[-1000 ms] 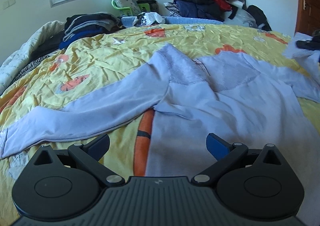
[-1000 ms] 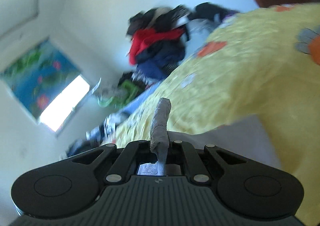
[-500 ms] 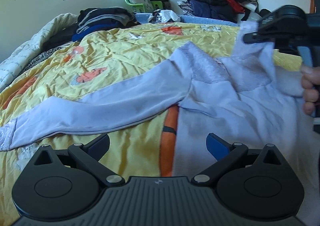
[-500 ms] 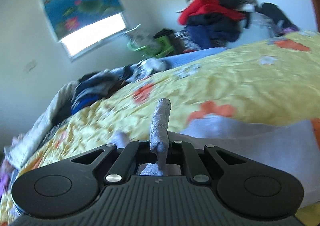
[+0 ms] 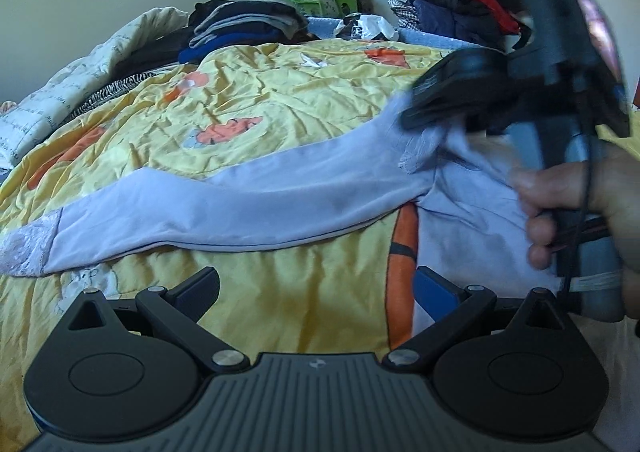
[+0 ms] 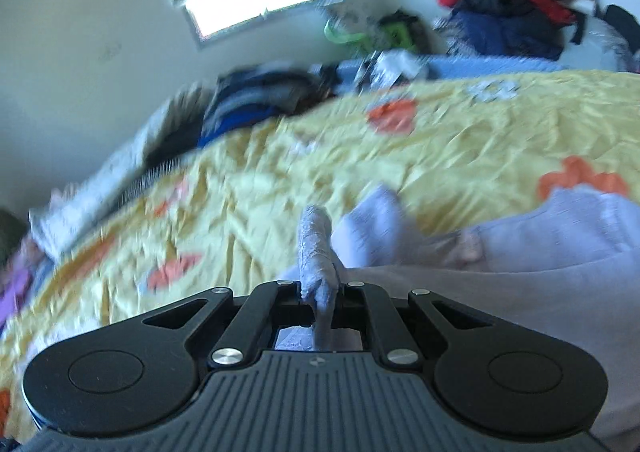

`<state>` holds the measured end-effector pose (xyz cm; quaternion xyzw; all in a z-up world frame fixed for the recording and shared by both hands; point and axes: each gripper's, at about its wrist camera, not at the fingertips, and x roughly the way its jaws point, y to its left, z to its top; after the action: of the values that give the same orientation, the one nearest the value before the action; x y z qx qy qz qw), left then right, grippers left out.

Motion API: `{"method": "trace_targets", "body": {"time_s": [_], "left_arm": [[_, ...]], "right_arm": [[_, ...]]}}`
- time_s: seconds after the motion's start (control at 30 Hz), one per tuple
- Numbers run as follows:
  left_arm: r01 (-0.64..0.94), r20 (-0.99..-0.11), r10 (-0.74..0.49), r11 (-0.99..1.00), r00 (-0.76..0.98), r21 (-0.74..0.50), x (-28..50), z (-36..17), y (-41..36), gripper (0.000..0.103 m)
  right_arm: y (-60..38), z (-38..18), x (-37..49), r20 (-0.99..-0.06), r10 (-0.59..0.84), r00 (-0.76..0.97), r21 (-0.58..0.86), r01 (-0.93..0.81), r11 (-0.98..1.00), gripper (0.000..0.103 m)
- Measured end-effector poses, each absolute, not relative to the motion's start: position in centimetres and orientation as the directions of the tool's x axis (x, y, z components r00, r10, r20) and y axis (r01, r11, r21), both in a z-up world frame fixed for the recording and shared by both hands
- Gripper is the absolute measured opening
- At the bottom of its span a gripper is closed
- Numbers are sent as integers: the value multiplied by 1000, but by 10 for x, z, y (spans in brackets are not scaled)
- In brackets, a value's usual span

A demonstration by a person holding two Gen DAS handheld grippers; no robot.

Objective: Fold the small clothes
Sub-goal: 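Lift and carry the held sleeve across the shirt body with the right tool, then lay the sleeve on the shirt body and open the right tool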

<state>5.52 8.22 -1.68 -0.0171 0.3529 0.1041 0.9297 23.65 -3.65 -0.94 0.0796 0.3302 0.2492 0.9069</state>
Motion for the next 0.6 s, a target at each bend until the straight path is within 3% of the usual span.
{"method": "trace_targets", "body": {"time_s": [0.07, 0.2, 0.27, 0.43, 0.5, 0.6], "left_arm": [[-208, -654, 187, 977, 733, 46, 53, -15, 85, 103], [-241, -652, 216, 969, 726, 52, 51, -15, 94, 103], [-256, -660, 215, 966, 719, 35, 52, -15, 99, 103], [-272, -670, 193, 962, 716, -13, 51, -13, 102, 103], [-267, -668, 202, 964, 716, 5, 49, -12, 99, 103], [-264, -661, 221, 964, 717, 35, 47, -10, 97, 103]], "right_arm": [[-26, -13, 236, -585, 516, 626, 313, -413, 855, 55], [-47, 11, 211, -443, 583, 681, 363, -458, 812, 56], [-58, 20, 202, -420, 584, 695, 376, -453, 808, 56], [-60, 8, 197, -496, 607, 620, 413, -447, 794, 60], [-54, -5, 202, -536, 624, 568, 446, -437, 781, 71], [-42, -24, 212, -589, 610, 530, 448, -413, 793, 75]]}}
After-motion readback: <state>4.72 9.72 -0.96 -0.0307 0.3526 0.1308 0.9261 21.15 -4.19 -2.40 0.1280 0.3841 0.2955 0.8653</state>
